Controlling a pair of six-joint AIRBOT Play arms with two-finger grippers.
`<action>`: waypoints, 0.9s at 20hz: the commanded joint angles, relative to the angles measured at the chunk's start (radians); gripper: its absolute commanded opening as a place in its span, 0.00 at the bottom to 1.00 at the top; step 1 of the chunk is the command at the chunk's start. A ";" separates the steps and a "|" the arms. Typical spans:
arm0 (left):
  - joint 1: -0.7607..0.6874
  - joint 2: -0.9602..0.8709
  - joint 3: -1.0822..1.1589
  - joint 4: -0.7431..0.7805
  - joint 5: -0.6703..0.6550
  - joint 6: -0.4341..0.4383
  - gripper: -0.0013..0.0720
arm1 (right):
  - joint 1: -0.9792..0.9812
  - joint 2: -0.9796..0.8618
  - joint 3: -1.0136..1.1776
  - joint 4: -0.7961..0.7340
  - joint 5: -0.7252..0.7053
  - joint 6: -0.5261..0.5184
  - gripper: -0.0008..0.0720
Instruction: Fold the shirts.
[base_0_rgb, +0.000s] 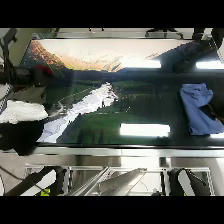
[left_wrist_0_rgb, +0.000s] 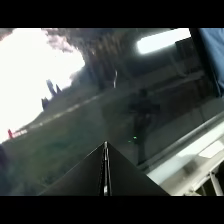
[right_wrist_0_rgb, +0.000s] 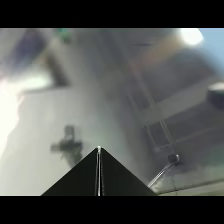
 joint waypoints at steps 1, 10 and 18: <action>-0.006 0.160 -0.228 0.002 -0.016 0.002 0.03 | 0.296 0.072 0.002 0.013 -0.029 0.019 0.04; -0.074 0.467 -0.638 0.002 -0.066 -0.032 0.03 | 0.590 -0.015 -0.077 -0.101 -0.124 0.042 0.04; -0.074 0.520 -0.652 0.001 -0.082 -0.055 0.03 | 0.590 -0.048 -0.077 -0.101 -0.121 0.041 0.04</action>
